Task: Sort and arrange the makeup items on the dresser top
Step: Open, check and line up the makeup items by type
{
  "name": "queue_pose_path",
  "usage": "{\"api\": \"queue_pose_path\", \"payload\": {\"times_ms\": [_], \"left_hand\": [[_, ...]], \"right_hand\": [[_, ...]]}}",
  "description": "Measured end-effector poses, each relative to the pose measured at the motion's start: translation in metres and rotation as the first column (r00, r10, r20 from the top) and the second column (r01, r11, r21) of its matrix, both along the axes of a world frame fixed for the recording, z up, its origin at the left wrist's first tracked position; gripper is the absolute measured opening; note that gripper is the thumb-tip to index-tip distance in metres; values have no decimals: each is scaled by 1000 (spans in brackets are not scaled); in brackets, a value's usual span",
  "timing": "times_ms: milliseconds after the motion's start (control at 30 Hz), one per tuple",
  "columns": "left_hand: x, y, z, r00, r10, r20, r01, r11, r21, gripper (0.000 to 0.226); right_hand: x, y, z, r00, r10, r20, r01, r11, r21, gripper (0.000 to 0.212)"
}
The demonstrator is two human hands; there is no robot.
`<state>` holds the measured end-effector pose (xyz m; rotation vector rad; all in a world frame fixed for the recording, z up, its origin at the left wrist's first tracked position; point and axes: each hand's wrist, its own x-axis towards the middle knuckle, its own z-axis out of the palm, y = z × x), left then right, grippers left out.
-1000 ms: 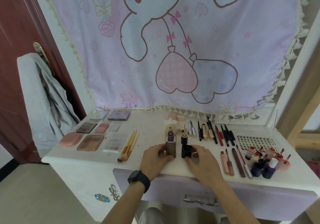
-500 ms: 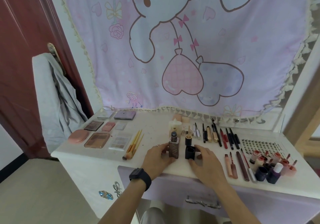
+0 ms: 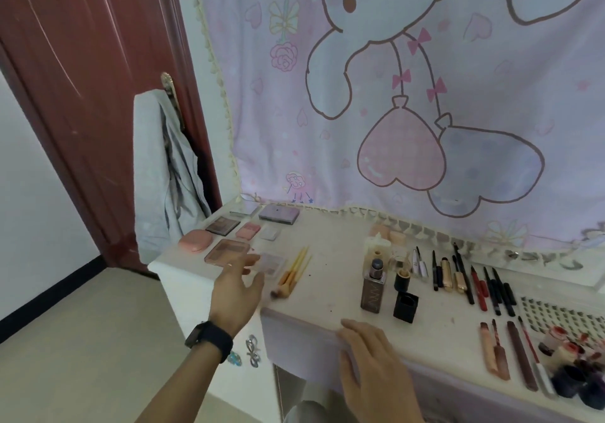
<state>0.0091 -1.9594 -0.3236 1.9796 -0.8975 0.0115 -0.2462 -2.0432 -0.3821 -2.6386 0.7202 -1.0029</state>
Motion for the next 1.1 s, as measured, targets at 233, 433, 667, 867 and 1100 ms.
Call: {"api": "queue_pose_path", "payload": {"times_ms": [233, 433, 667, 867, 1100], "left_hand": [[32, -17, -3, 1000, 9, -6, -6, 943, 333, 50], [38, -31, -2, 998, -62, -4, 56, 863, 502, 45], [38, -36, 0, 997, -68, 24, 43, 831, 554, 44], [42, -42, 2, 993, -95, 64, 38, 801, 597, 46], [41, -44, 1, 998, -54, 43, 24, 852, 524, 41]], "right_hand": [[67, -14, 17, 974, -8, -225, -27, 988, -152, 47], [72, -14, 6, 916, -93, -390, 38, 989, -146, 56], [75, -15, 3, 915, -90, -394, 46, 992, -118, 57], [75, -18, -1, 915, -44, -400, 16, 997, -73, 62], [73, -20, -2, 913, -16, -408, 2, 999, -34, 63]]}}
